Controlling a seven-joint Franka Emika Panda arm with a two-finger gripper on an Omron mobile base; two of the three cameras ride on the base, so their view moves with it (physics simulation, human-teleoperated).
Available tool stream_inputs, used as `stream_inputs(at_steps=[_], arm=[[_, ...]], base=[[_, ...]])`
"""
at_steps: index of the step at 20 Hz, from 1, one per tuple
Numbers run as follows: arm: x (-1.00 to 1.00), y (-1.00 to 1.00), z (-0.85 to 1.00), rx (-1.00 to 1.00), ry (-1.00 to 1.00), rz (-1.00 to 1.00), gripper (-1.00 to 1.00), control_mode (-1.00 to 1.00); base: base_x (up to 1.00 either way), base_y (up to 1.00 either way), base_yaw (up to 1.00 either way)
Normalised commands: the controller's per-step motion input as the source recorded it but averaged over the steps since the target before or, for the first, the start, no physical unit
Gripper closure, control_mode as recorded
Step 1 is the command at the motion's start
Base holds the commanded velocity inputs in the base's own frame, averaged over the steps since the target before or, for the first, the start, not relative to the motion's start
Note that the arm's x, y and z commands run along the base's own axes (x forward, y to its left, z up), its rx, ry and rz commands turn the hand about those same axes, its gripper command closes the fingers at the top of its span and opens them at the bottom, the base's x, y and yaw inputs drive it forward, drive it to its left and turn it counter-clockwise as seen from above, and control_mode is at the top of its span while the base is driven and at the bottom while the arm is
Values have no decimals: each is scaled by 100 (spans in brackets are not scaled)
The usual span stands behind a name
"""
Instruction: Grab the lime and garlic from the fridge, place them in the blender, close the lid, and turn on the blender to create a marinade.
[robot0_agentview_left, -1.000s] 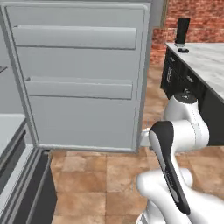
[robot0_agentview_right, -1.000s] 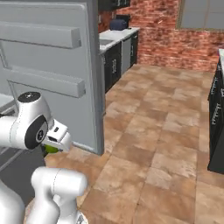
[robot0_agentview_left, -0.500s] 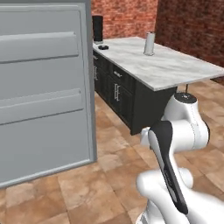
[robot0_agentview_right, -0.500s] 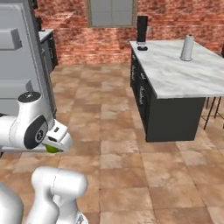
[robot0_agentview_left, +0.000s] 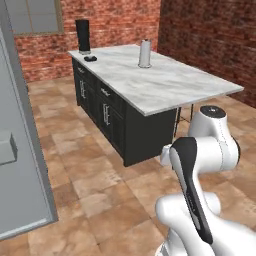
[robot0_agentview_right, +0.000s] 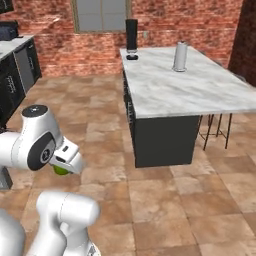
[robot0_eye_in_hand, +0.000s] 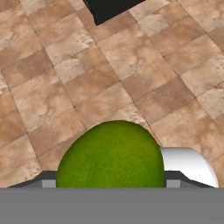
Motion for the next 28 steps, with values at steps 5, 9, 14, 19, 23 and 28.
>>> stream_inputs(at_steps=[5,9,14,19,23,28], arm=[[0,0,0,0,0,0,100,100],[0,0,0,0,0,0,100,100],[0,0,0,0,0,0,100,100],[0,0,0,0,0,0,100,100],[0,0,0,0,0,0,100,100],[0,0,0,0,0,0,100,100]], base=[[100,-6,-9],[100,38,-10],[100,52,-1],[100,3,2],[100,39,-1],[100,75,-15]])
